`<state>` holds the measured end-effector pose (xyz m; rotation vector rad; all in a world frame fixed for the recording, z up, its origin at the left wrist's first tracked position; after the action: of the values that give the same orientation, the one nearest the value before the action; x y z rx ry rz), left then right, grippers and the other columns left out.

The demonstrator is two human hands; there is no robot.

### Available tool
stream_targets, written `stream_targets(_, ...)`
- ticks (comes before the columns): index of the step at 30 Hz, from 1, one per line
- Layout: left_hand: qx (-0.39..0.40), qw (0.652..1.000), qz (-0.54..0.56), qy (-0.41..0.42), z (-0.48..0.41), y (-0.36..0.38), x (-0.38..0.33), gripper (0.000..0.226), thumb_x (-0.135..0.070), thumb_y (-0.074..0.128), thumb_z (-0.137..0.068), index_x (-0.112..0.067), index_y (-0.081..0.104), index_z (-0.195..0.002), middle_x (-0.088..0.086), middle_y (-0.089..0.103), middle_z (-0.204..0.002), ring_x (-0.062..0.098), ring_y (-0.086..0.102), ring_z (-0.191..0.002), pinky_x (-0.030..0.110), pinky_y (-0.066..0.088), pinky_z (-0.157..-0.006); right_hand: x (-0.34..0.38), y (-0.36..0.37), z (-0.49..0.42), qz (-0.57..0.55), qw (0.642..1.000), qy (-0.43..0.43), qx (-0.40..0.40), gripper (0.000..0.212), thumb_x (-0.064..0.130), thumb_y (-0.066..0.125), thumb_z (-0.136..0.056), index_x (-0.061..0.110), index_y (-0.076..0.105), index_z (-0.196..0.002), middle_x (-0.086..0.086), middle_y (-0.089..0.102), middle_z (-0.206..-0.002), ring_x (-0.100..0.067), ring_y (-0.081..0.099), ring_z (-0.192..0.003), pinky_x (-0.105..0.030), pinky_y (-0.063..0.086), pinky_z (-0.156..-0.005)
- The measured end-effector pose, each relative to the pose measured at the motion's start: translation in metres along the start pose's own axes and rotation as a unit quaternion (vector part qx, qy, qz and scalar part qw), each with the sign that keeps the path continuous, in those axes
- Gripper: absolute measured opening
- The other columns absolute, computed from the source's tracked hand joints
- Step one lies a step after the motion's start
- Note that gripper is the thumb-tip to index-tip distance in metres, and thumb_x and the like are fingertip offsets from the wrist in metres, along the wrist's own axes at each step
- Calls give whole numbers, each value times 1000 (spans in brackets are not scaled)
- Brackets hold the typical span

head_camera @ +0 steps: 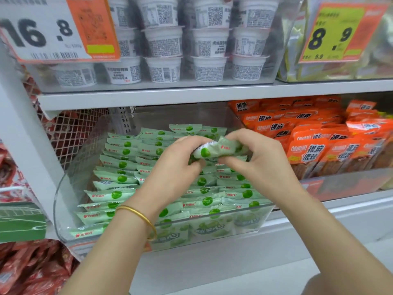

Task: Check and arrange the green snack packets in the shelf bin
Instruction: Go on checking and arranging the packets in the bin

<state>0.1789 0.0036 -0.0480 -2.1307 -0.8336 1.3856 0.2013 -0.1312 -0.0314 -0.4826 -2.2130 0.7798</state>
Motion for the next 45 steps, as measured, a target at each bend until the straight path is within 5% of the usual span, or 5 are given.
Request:
stream_targets(7,-24,979,-173,-102,-44,4,45,55,-14,55,-91,-5,35,-142,14,31,-150,27,26,-139,27,17,-112,13,-15,-25,227,956,-40,-182,26,21,77,-71,15,52,-70,0,56,-63,-24,54,-57,-24,31,-47)
stream_targets(15,138,945,-269,-126,-60,46,82,52,-38,26,-101,-20,18,-150,-2,4,-160,16,1,-147,41,2,-117,-11,39,-84,434,898,14,-74,27,-6,64,-61,9,66,-83,-9,62,-66,-28,61,-63,-24,28,-50)
stream_targets(18,150,941,-270,-140,-60,46,88,54,-38,25,-101,-20,14,-151,-2,0,-160,16,-2,-147,40,0,-117,-35,62,-96,402,909,93,54,38,-8,49,-83,12,57,-114,-9,64,-107,-31,58,-103,-32,39,-69)
stream_targets(23,127,953,-242,-132,-63,40,86,51,-31,29,-101,-18,19,-150,-2,6,-160,15,2,-146,38,1,-118,-50,85,-103,416,890,103,153,34,-4,48,-85,8,60,-115,-13,60,-120,-31,53,-115,-33,41,-88)
stream_targets(45,176,947,-248,-99,-73,57,85,52,-37,22,-101,-28,10,-151,-14,-6,-158,8,-2,-146,43,-6,-118,-93,104,-115,179,952,203,144,31,0,40,-93,3,62,-114,-15,60,-117,-31,56,-111,-35,48,-92)
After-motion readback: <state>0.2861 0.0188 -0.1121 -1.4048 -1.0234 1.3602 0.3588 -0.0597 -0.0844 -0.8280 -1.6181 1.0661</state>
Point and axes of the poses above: each hand's wrist, its own z-axis away from the middle knuckle, its own y-axis out of the palm, x = y × z, the point moved 8 cm from there along -z, towards the middle knuckle
